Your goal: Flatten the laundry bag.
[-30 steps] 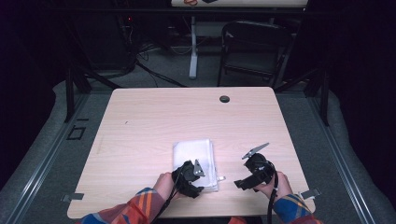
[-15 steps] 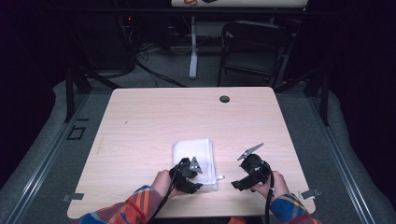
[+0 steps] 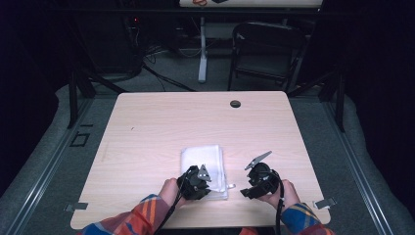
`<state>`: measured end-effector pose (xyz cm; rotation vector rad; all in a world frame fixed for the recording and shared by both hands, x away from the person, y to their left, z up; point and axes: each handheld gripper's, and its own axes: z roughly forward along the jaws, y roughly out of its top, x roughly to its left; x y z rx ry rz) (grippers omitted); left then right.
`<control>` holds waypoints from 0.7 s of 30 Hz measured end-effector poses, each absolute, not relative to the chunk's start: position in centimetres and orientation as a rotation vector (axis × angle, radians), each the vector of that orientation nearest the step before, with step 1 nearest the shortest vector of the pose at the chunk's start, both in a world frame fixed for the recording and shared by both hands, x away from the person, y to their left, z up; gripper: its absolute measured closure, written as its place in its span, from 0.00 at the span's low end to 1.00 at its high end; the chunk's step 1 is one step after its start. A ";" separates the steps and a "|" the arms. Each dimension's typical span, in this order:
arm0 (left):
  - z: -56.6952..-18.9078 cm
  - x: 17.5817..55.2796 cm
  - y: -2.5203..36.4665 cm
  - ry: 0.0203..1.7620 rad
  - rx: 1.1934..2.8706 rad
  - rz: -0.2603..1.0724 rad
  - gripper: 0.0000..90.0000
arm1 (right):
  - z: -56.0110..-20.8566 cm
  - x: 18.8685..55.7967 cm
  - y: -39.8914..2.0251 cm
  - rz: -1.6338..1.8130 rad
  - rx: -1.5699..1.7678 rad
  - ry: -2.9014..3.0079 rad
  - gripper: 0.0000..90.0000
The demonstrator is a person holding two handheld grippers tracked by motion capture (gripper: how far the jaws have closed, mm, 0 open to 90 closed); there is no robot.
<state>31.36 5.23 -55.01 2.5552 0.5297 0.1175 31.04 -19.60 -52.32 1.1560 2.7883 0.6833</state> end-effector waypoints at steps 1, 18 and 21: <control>-54.9 31.3 5.3 0.526 2.547 0.121 0.93 | -52.3 31.0 -19.4 0.687 1.144 2.790 0.63; -54.3 31.2 5.6 0.526 2.478 0.163 0.96 | -53.4 31.5 -14.0 0.681 0.939 2.867 1.00; -54.3 31.2 5.7 0.527 2.469 0.162 0.96 | -53.8 31.8 -13.1 0.711 0.924 2.855 1.00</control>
